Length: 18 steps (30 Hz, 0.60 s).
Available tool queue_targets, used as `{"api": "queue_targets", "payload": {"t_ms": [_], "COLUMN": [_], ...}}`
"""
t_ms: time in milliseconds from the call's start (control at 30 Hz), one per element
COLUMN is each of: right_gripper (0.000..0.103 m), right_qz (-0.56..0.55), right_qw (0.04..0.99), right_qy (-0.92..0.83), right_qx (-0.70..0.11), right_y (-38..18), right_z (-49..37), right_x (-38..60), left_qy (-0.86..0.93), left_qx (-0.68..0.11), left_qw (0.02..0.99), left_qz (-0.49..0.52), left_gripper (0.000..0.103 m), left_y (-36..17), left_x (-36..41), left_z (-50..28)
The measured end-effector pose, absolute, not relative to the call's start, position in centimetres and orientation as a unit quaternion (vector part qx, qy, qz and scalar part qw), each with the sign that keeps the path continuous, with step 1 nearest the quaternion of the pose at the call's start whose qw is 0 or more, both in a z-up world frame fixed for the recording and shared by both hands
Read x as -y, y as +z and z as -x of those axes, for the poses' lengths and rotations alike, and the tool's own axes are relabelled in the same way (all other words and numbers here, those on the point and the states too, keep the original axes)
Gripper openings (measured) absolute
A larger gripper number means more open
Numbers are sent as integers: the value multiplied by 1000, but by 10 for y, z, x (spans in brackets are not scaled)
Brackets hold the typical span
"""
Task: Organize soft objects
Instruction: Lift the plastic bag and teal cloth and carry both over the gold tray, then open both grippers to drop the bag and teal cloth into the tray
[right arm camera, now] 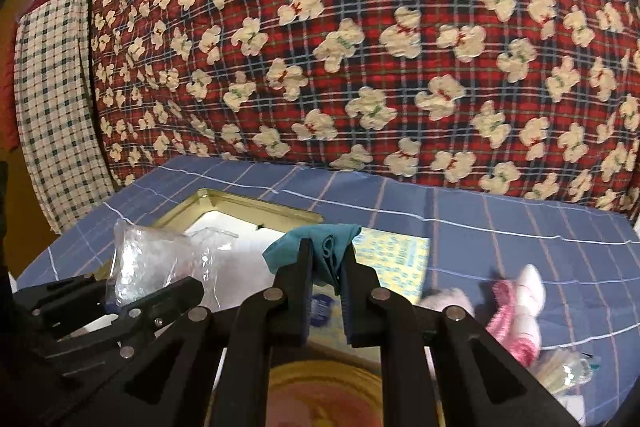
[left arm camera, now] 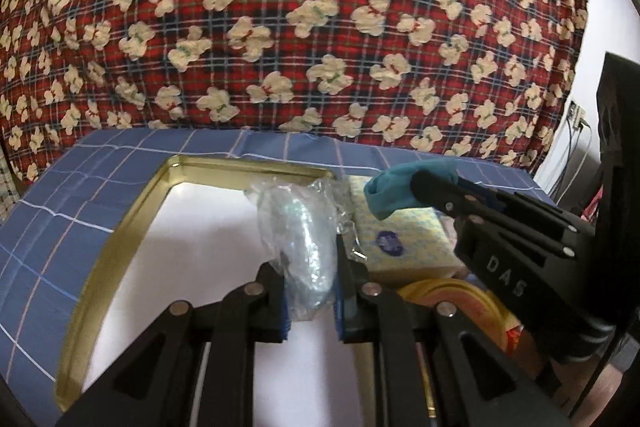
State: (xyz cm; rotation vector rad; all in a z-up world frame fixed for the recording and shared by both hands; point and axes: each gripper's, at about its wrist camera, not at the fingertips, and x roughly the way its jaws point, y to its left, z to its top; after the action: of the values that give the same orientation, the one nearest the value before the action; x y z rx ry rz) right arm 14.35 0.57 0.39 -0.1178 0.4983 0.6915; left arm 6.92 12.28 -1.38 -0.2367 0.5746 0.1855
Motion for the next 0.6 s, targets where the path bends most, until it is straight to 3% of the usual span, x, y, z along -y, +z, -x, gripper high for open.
{"api": "queue_targets", "payload": {"t_ms": [600], "right_gripper": [13], "right_qz": [99], "right_qw": [874], "right_qy": [383], "right_qx": [-281], "right_y": [-3], "right_z": [-133], "right_x": [-81], "left_qy": [136], "left_qx": [-325], "left_qw": [930], "left_qz": [107], "left_gripper": [13], "left_y": [-19], "left_x": [-183], "left_z": [-67]}}
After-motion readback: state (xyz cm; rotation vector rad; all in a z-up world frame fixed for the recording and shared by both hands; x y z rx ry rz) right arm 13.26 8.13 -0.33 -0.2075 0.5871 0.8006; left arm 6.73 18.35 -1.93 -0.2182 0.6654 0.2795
